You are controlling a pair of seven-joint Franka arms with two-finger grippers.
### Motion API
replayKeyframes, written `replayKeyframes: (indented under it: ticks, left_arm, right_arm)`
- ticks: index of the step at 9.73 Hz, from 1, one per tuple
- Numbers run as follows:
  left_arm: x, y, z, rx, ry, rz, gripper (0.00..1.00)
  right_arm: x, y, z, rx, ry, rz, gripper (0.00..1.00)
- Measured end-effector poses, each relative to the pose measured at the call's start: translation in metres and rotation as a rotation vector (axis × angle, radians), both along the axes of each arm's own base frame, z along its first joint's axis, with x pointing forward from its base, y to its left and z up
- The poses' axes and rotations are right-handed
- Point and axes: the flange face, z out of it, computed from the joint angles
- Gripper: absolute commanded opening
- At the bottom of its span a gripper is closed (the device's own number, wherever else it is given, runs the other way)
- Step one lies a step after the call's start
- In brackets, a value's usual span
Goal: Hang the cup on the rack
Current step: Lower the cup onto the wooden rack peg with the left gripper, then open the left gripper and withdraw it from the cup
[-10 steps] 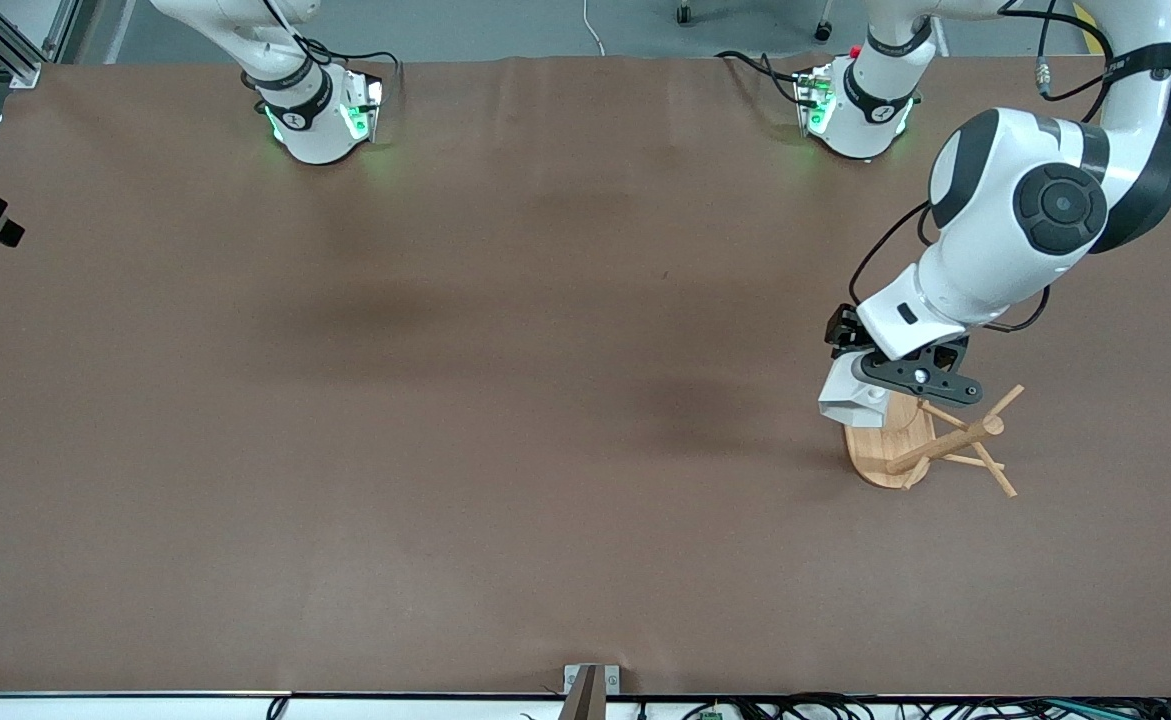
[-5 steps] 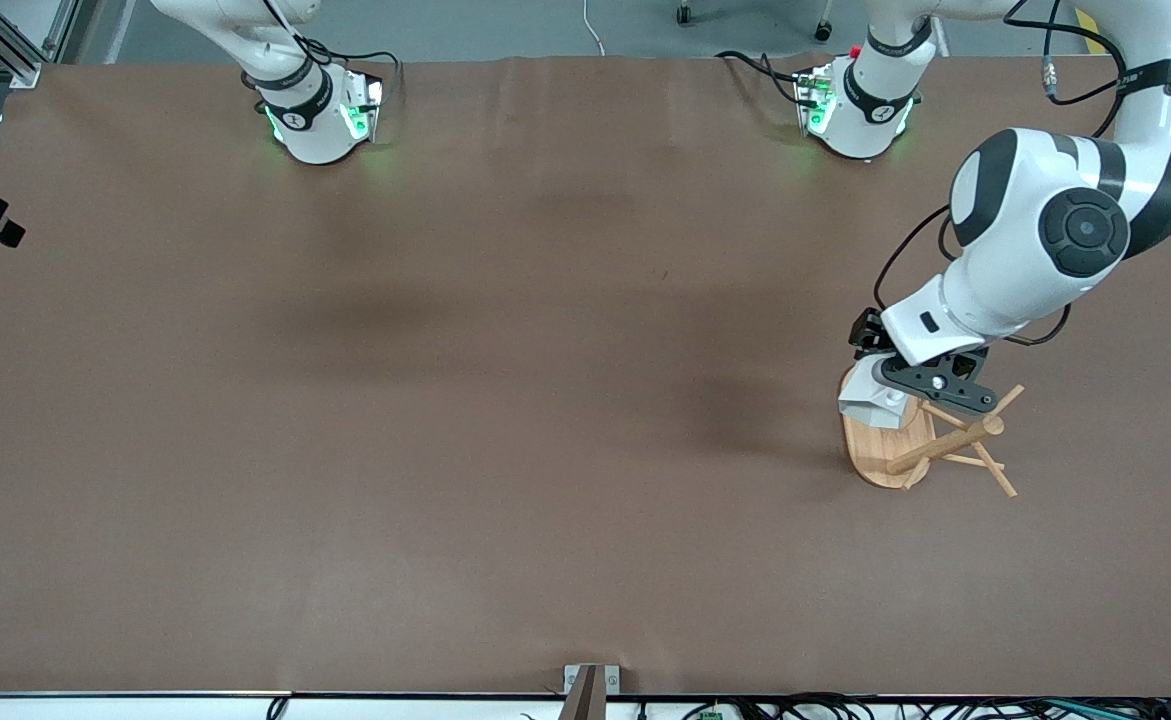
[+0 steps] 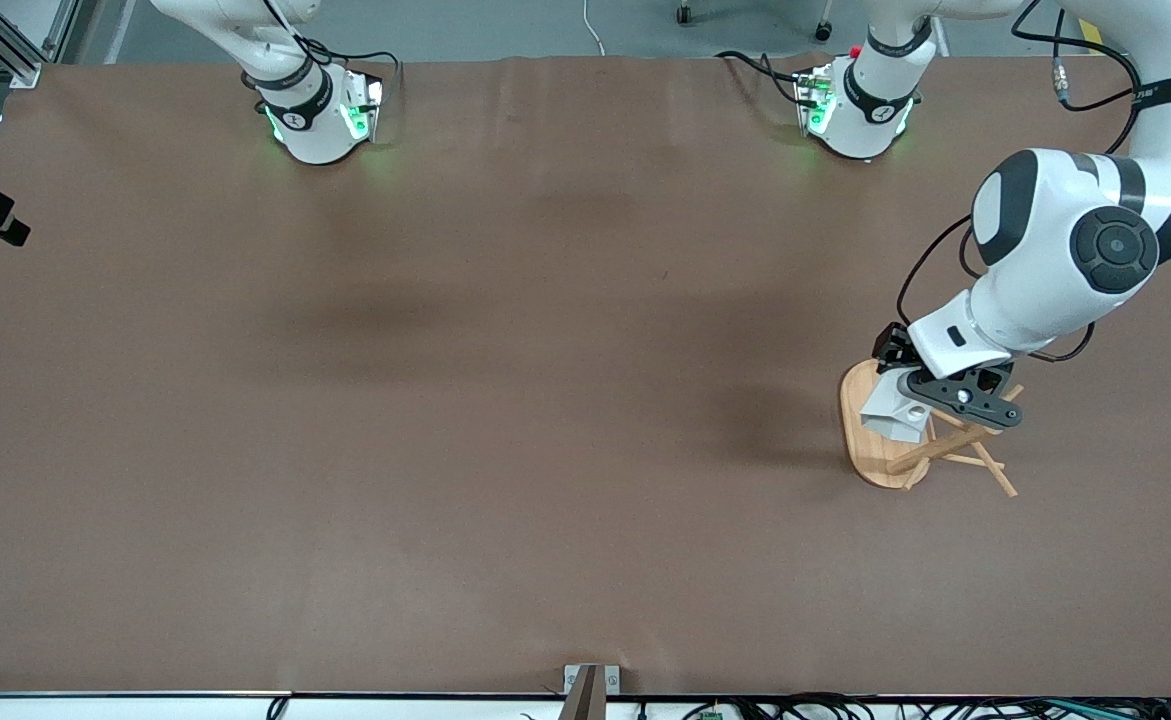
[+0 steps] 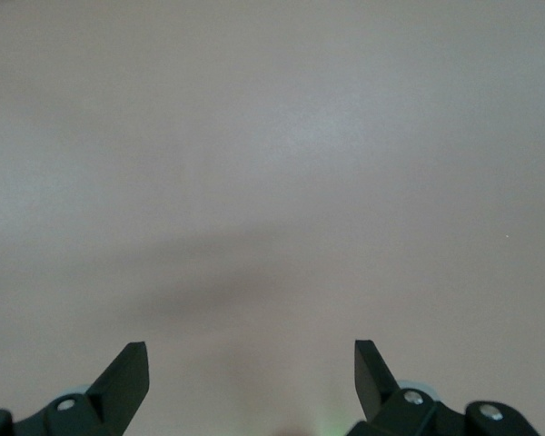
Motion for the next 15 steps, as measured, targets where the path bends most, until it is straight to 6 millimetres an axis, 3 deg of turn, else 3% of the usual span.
replayKeyframes:
  ticks: [4,5,6,7,12,13,15]
  left_arm:
    - [0.004,0.016,-0.008,-0.014,0.011,0.041,0.11]
    - [0.005,0.017,-0.009,-0.024,0.012,0.049,0.37]
    - [0.005,0.017,-0.01,-0.029,0.01,0.055,0.91]
    - [0.006,0.02,-0.01,-0.029,0.009,0.06,1.0]
    - [0.009,0.022,0.002,-0.036,-0.022,0.073,1.0]
    - [0.009,0.021,0.018,-0.042,-0.047,0.08,1.0]
    - [-0.003,0.021,0.071,-0.052,-0.061,0.15,1.0]
  right_arm:
    - [0.0,0.0,-0.001,0.0,0.003,0.008,1.0]
    - [0.0,0.0,-0.001,0.0,0.005,0.007,1.0]
    - [0.0,0.0,-0.001,0.001,0.006,0.008,1.0]
    - [0.0,0.0,-0.001,0.001,0.008,0.008,1.0]
    - [0.0,0.0,-0.002,0.001,0.012,0.01,1.0]
    - [0.0,0.0,-0.002,0.001,0.012,0.011,1.0]
    - [-0.001,-0.001,-0.002,0.001,0.013,0.01,1.0]
